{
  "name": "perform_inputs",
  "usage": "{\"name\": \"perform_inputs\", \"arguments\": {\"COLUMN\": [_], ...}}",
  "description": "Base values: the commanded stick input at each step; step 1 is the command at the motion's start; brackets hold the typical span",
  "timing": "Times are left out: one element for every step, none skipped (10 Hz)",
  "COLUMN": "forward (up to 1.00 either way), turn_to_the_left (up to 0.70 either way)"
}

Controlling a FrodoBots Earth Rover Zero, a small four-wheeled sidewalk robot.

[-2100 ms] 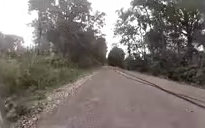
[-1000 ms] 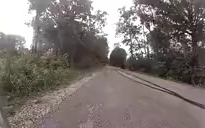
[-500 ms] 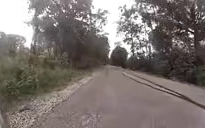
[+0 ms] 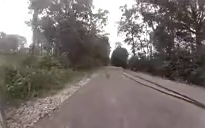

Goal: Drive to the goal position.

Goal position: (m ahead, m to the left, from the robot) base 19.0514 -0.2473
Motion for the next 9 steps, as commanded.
{"name": "perform_inputs", "arguments": {"forward": [0.70,0.70,0.70,0.70,0.70,0.70,0.70,0.70,0.70], "turn_to_the_left": [0.00,0.00,0.00,0.00,0.00,0.00,0.00,0.00,0.00]}}
